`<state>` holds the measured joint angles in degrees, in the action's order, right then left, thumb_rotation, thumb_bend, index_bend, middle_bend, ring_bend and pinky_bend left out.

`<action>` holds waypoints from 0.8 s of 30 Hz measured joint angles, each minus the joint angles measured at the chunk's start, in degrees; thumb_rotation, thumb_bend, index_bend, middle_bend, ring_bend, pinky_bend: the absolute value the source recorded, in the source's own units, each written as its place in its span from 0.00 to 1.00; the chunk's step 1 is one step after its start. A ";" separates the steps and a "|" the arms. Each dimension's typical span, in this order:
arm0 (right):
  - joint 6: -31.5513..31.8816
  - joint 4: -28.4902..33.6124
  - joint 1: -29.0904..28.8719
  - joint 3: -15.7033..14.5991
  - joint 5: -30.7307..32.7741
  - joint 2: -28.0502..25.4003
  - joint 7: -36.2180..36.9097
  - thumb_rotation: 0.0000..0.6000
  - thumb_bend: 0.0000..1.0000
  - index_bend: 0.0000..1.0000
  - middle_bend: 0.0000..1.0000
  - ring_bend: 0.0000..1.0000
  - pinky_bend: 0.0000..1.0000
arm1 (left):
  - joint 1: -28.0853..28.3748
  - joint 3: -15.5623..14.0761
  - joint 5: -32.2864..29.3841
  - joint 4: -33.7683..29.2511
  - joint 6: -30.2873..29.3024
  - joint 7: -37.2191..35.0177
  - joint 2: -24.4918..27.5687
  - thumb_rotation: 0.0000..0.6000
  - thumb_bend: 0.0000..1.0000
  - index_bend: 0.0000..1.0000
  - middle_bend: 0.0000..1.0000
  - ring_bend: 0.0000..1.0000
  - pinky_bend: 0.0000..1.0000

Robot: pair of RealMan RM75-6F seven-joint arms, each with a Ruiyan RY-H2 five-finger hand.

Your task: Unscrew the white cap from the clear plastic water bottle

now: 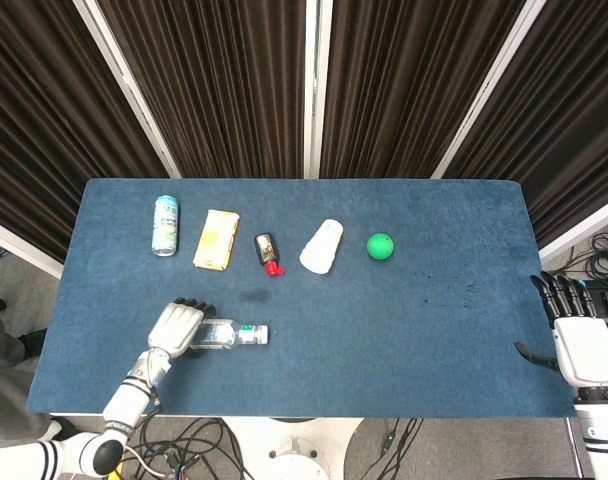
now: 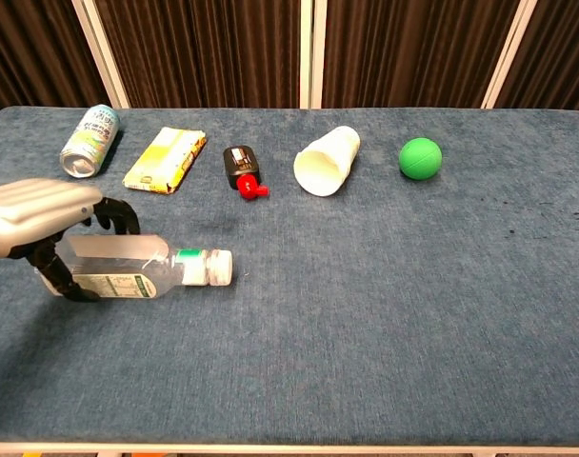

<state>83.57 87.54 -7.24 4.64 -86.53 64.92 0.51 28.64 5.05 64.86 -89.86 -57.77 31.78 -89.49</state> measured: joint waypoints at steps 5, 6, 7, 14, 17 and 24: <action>-0.75 1.78 -0.31 0.24 0.61 -0.99 -0.76 1.00 0.04 0.00 0.10 0.00 0.00 | -0.30 -0.14 4.38 1.65 -1.40 -6.77 -0.04 1.00 0.35 0.63 0.60 0.53 0.61; -0.93 2.52 -0.47 0.35 0.61 -1.47 -0.77 1.00 0.04 0.00 0.11 0.00 0.00 | -0.30 -0.18 5.46 2.00 -1.53 -8.76 0.09 1.00 0.37 0.63 0.61 0.54 0.61; -1.06 3.38 -0.69 0.50 0.51 -2.08 -0.73 1.00 0.04 0.02 0.14 0.00 0.01 | -0.26 -0.23 7.05 2.47 -1.73 -11.81 0.32 1.00 0.37 0.63 0.61 0.54 0.62; -1.50 9.60 -3.90 2.12 -3.85 -6.59 3.49 1.00 0.03 0.13 0.23 0.04 0.09 | 0.72 -0.52 18.53 5.85 -5.02 -34.28 1.46 1.00 0.38 0.64 0.61 0.54 0.62; -4.04 13.13 -6.38 2.42 -5.67 -8.87 8.61 1.00 0.03 0.15 0.20 0.03 0.09 | 1.70 -0.59 23.89 7.99 -7.97 -45.12 1.20 1.00 0.38 0.64 0.62 0.53 0.62; -13.05 22.66 -15.21 4.15 -9.28 -15.11 20.81 1.00 0.03 0.20 0.12 0.00 0.05 | 6.10 0.57 34.22 14.84 -17.34 -63.13 -3.23 1.00 0.38 0.64 0.62 0.53 0.61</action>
<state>70.52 110.19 -22.44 8.79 -95.80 49.81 21.32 34.75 5.62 99.09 -75.03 -75.11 -31.34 -92.72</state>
